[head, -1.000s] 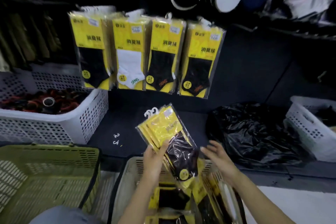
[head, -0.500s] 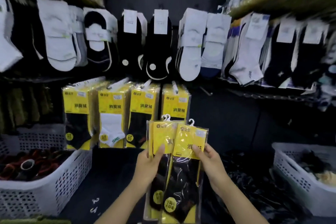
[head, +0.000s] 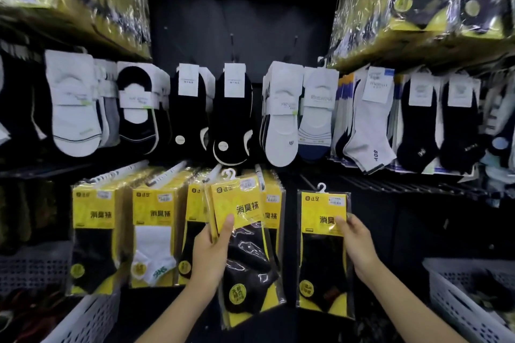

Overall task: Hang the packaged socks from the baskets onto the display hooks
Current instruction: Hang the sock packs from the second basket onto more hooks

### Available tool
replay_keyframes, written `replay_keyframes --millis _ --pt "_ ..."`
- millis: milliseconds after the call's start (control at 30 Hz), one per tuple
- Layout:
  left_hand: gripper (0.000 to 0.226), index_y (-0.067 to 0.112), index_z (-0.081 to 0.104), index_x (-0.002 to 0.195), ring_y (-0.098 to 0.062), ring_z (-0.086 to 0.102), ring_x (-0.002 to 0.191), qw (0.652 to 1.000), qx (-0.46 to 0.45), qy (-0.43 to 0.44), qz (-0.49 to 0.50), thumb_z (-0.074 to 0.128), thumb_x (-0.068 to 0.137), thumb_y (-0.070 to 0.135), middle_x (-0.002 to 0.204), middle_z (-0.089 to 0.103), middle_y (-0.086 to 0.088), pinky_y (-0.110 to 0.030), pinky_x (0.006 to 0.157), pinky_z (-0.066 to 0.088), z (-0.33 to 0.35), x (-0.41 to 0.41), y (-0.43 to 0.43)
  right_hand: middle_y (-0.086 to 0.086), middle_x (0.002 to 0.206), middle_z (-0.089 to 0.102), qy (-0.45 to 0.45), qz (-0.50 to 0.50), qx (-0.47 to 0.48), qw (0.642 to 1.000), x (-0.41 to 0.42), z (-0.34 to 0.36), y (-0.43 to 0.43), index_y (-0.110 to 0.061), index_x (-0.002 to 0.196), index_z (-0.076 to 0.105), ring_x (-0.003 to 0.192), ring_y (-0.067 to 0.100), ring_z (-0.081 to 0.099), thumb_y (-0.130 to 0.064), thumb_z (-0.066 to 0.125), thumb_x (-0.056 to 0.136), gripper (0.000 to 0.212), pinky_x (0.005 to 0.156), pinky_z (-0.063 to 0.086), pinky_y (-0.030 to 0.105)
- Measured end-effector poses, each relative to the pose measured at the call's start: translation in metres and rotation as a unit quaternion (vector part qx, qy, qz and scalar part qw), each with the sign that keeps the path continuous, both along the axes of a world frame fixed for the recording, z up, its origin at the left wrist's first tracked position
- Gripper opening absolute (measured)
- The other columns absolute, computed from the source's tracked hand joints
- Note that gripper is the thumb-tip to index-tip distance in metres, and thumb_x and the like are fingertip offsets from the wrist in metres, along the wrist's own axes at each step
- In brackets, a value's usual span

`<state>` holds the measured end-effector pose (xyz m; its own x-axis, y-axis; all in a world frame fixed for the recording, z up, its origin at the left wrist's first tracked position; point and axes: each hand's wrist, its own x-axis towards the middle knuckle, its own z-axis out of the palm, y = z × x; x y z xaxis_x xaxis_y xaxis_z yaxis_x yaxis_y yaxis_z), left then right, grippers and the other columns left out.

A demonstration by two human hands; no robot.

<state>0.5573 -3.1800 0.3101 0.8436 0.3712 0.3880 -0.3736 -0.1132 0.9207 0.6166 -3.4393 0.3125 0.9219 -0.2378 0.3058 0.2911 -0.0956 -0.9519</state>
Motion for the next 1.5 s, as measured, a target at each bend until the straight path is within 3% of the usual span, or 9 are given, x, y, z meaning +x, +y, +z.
replay_keyframes --millis 100,167,267,600,733,933,1133,1267,1500 --pt "0.036 0.022 0.05 0.062 0.006 0.044 0.04 1.0 -0.006 -0.011 0.004 0.053 0.076 0.055 0.038 0.045 0.015 -0.019 0.056 0.035 0.002 0.007 -0.003 0.003 0.101 0.069 0.002 0.015 -0.029 0.999 0.019 0.003 0.006 -0.021 0.095 0.062 0.093 0.015 0.065 -0.021 0.051 0.097 0.011 0.079 0.048 0.025" --pt "0.034 0.014 0.059 0.077 0.009 0.047 0.041 1.0 -0.008 -0.028 0.002 0.054 0.082 0.047 0.039 0.047 0.012 -0.019 0.057 0.036 0.002 0.011 -0.004 0.004 0.1 0.069 0.003 0.01 -0.036 0.999 0.032 0.001 0.009 -0.02 0.094 0.063 0.093 0.016 0.065 -0.021 0.052 0.096 0.011 0.077 0.049 0.024" --pt "0.041 0.003 0.051 0.084 0.009 0.049 0.042 0.999 -0.01 -0.035 -0.007 0.055 0.084 0.044 0.04 0.046 0.008 -0.02 0.061 0.038 -0.001 0.017 -0.003 0.01 0.103 0.069 0.034 -0.03 -0.007 0.999 0.052 -0.007 0.009 -0.012 0.097 0.066 0.1 0.026 0.064 -0.024 0.059 0.093 0.015 0.092 0.051 0.041" --pt "0.019 0.032 0.06 0.083 0.008 0.057 0.073 0.999 -0.028 0.015 -0.021 0.056 0.08 0.051 0.073 0.064 0.018 -0.011 0.064 0.035 -0.01 0.012 0.007 0.017 0.107 0.067 0.142 -0.176 0.182 0.957 0.059 -0.04 0.008 -0.005 0.096 0.064 0.103 0.032 0.063 -0.014 0.071 0.084 0.016 0.095 0.051 0.043" --pt "0.014 0.04 0.059 0.088 0.023 0.057 0.075 0.998 -0.03 0.02 -0.05 0.057 0.079 0.049 0.078 0.067 0.026 -0.007 0.062 0.037 -0.013 0.004 0.005 0.007 0.099 0.068 0.103 -0.059 0.15 0.982 0.027 -0.025 0.026 -0.011 0.096 0.064 0.092 0.019 0.066 -0.02 0.063 0.091 0.01 0.081 0.054 0.031" --pt "0.018 0.037 0.057 0.084 0.009 0.061 0.075 0.995 -0.056 0.051 -0.066 0.067 0.074 0.048 0.073 0.068 0.022 -0.008 0.06 0.04 -0.014 -0.006 -0.02 -0.003 0.097 0.073 0.062 0.131 0.035 0.989 -0.033 -0.001 0.069 -0.023 0.101 0.066 0.091 0.013 0.069 -0.04 0.06 0.087 0.022 0.073 0.053 0.022" --pt "0.04 0.028 0.068 0.089 -0.007 0.067 0.086 0.992 -0.08 0.049 -0.085 0.074 0.056 0.049 0.085 0.074 0.008 -0.017 0.066 0.046 -0.021 -0.014 -0.041 -0.008 0.1 0.074 0.022 0.134 0.044 0.99 -0.054 -0.006 0.079 -0.022 0.104 0.067 0.092 0.004 0.069 -0.029 0.069 0.084 0.021 0.078 0.051 0.018" --pt "0.02 0.032 0.064 0.093 -0.008 0.063 0.093 0.993 -0.065 0.054 -0.079 0.056 0.084 0.048 0.088 0.067 0.012 -0.021 0.07 0.047 -0.023 -0.012 -0.042 0.0 0.099 0.075 0.038 0.11 0.091 0.989 -0.052 -0.013 0.066 -0.014 0.108 0.065 0.096 0.016 0.07 -0.019 0.064 0.089 0.02 0.09 0.052 0.033" --pt "0.022 0.028 0.064 0.091 0.004 0.058 0.056 0.999 -0.016 0.018 -0.045 0.046 0.093 0.041 0.06 0.062 0.014 -0.008 0.051 0.043 -0.02 0.0 -0.015 0.007 0.102 0.07 0.046 -0.003 0.082 0.996 -0.029 -0.02 0.015 -0.01 0.103 0.064 0.094 0.019 0.066 -0.01 0.047 0.098 0.017 0.079 0.051 0.029"
